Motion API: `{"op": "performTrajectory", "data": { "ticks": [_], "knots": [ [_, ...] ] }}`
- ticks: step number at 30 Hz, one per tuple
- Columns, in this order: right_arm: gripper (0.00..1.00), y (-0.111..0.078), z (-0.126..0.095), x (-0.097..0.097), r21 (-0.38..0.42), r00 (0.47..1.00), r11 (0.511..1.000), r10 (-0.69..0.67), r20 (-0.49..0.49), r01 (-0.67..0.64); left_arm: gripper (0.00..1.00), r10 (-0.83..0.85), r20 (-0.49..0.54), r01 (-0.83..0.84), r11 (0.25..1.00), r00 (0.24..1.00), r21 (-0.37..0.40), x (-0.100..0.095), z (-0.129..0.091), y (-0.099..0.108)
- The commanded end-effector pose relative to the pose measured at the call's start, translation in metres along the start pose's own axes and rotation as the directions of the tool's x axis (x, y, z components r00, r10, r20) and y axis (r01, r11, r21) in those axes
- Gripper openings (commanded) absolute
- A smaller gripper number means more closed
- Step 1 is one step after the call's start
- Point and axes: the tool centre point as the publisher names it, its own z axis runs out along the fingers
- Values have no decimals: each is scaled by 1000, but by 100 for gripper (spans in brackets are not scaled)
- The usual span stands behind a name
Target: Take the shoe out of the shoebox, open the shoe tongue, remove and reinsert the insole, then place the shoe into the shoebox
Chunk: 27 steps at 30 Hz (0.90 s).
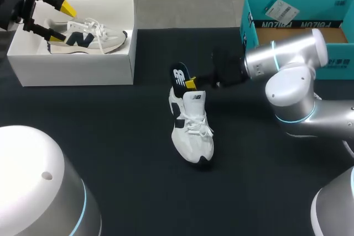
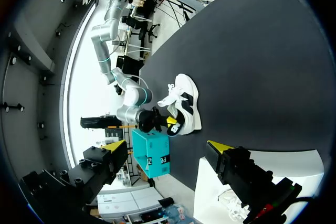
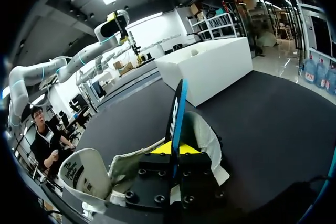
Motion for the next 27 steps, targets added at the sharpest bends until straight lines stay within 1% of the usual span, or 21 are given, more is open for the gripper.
{"op": "performTrajectory", "data": {
  "ticks": [1, 6, 9, 10, 11, 12, 13, 14, 17, 19, 21, 24, 27],
  "knots": [
    [0, -11, -1, 3, 13, 1000, 1000, 16, 6, -17, 100, 0, -3, 0, 1000, 1000, 0, 0, 0, -1],
    [0, -26, -2, 8, 35, 999, 999, 39, -1, -38, 100, 0, -3, 0, 1000, 1000, 0, 0, 0, -1],
    [0, -28, -2, 9, 36, 999, 998, 45, -6, -44, 100, 0, -3, 0, 1000, 1000, 0, 0, 0, -1],
    [0, -26, -3, 9, 23, 999, 999, 46, -6, -46, 100, 0, -3, 0, 1000, 1000, 0, 0, 0, -1],
    [34, -22, -3, 9, 12, 999, 999, 45, -6, -45, 100, 0, -3, 0, 1000, 1000, 0, 0, 0, -1],
    [48, -18, -3, 9, 5, 999, 999, 38, -6, -38, 100, 0, -3, 0, 1000, 1000, 0, 0, 0, -1],
    [50, -14, -3, 10, 0, 1000, 1000, 27, -2, -27, 100, 0, -3, 0, 1000, 1000, 0, 0, 0, -1],
    [62, -9, -3, 11, -6, 1000, 1000, 22, -5, -22, 100, 0, -3, 0, 1000, 1000, 0, 0, 0, -1],
    [55, 3, -2, 11, -8, 1000, 1000, -6, -8, 6, 100, 0, -3, 0, 1000, 1000, 0, 0, 0, -1],
    [49, 10, 0, 9, -9, 1000, 1000, -18, -9, 18, 100, 0, -3, 0, 1000, 1000, 0, 0, 0, -1],
    [46, 16, 1, 8, -12, 1000, 1000, -28, -8, 27, 100, 0, -3, 0, 1000, 1000, 0, 0, 0, -1],
    [41, 20, 3, 6, -12, 999, 999, -36, -6, 35, 100, 0, -3, 0, 1000, 1000, 0, 0, 0, -1],
    [31, 22, 5, 4, -10, 999, 999, -42, -1, 42, 100, 0, -3, 0, 1000, 1000, 0, 0, 0, -1]
  ]
}}
